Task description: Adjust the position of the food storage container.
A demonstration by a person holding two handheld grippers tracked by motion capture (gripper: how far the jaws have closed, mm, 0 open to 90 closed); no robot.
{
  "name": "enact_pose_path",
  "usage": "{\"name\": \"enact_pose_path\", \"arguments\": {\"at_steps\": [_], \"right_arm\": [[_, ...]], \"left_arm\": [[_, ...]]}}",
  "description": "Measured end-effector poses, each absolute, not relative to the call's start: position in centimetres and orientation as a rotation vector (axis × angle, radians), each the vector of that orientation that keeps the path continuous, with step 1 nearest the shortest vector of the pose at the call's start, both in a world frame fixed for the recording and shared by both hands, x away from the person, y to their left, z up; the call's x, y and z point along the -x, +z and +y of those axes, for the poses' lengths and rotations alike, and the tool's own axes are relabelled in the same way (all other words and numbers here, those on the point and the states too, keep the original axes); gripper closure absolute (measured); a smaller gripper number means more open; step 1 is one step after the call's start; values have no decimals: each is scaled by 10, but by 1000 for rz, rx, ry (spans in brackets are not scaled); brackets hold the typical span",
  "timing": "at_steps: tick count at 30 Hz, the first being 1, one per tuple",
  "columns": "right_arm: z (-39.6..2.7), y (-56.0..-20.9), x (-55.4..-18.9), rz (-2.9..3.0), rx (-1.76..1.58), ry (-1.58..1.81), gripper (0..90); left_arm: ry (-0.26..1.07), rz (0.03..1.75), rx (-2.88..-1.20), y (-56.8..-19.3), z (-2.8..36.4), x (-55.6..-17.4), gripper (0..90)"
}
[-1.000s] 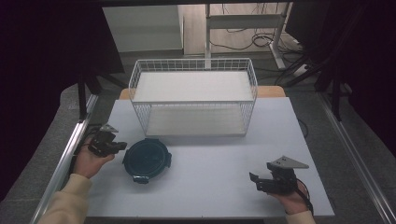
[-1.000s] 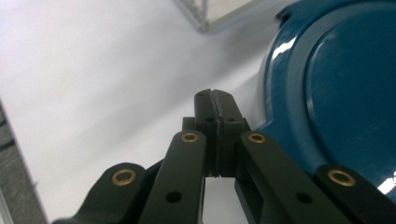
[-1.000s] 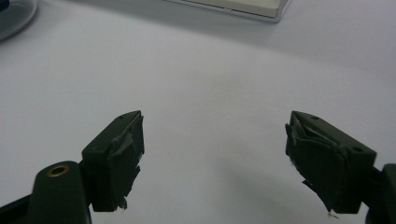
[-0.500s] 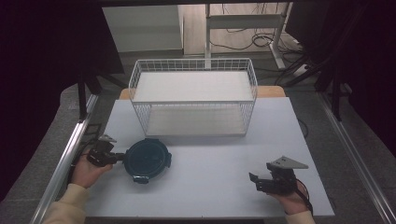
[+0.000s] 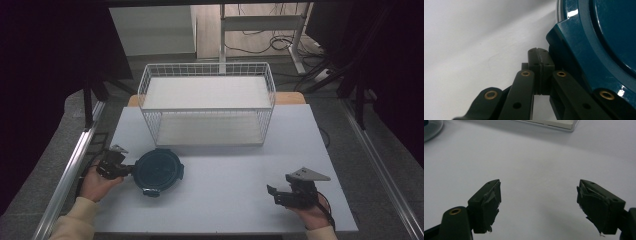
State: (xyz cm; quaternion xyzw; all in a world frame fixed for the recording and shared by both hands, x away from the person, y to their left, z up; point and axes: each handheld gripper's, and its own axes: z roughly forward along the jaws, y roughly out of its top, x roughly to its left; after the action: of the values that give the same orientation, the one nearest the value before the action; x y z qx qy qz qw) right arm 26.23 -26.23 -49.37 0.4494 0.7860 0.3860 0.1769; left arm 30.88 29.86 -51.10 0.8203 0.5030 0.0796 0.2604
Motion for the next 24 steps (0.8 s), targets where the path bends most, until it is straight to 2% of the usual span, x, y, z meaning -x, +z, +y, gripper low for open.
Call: {"name": "enact_pose_path", "arguments": {"at_steps": [24], "right_arm": [[-263, -492, -261, 2215, -1276, 1103, 193]], "left_arm": [[75, 1220, -2201, -517, 239, -300, 900]]}}
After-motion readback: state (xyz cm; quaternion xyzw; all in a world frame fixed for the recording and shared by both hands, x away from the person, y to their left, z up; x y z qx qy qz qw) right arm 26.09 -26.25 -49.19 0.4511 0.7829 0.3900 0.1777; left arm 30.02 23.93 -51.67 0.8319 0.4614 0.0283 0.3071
